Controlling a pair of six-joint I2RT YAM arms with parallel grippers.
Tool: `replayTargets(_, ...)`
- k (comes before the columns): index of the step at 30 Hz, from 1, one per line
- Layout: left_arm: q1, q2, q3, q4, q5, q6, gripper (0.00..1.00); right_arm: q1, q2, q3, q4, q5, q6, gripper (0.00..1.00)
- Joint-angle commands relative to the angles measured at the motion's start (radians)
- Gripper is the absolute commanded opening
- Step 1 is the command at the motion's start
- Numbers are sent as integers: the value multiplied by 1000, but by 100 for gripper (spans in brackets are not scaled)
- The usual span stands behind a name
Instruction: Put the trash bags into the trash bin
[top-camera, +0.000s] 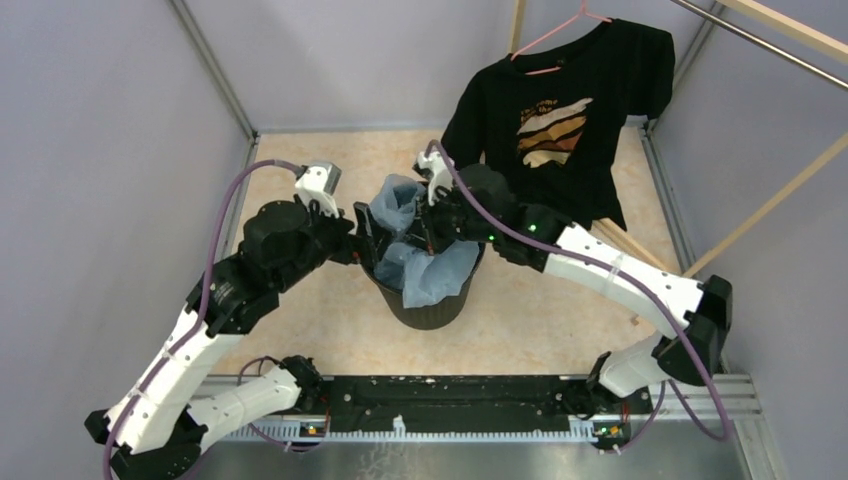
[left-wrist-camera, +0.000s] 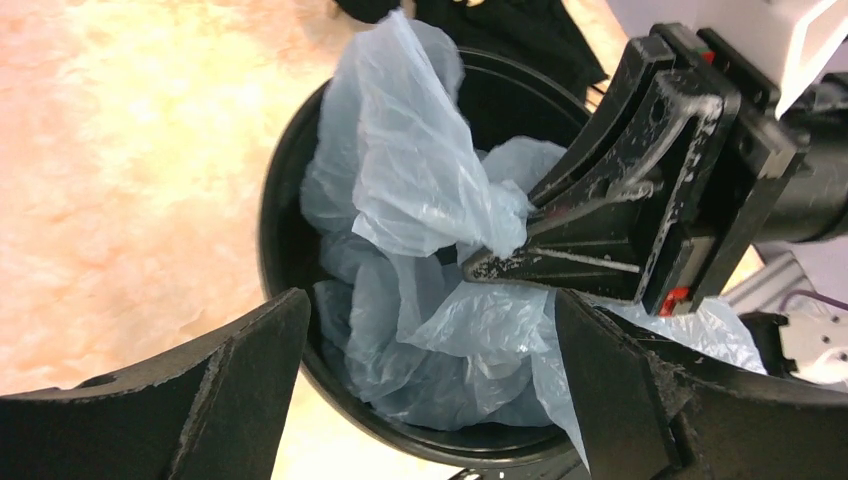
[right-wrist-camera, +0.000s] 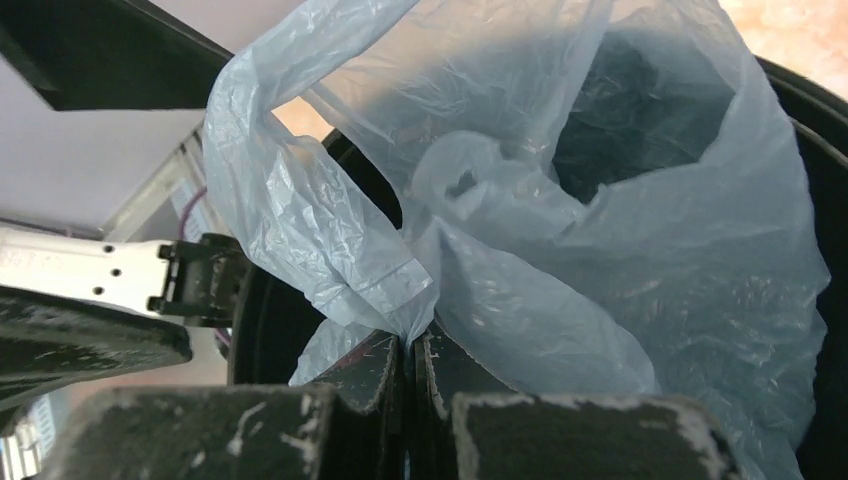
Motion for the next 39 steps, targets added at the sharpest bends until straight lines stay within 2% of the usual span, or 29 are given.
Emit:
replayTargets(1, 0, -35, 23, -50, -138, 3, 98, 29, 90, 98, -125, 85, -32, 0)
replayTargets(8, 0, -119, -13, -58, -244, -38, 99, 38, 244, 60, -98, 253, -42, 0)
replayTargets(16, 0, -122, -59, -67, -209, -72, 98, 40, 315, -13, 20, 349, -100, 0)
replayTargets(19, 0, -107, -62, -63, -184, -73, 98, 40, 310, -25, 8, 352, -106, 0)
replayTargets(23, 0, -76, -50, -28, -110, -86, 98, 40, 237, 14, -40, 327, -97, 0)
replayTargets(29, 0, -46, -19, 69, 52, -148, 98, 39, 76, 32, -19, 233, -29, 0)
replayTargets(33, -1, -61, -20, 83, 13, -218, 98, 38, -9, -28, 71, 197, 37, 0)
replayTargets(35, 0, -77, -35, 103, 8, -248, 99, 38, -41, -70, 129, 202, 66, 12)
replayTargets(39, 0, -96, -63, 150, 42, -308, 98, 38, -78, -111, 211, 183, 86, 13)
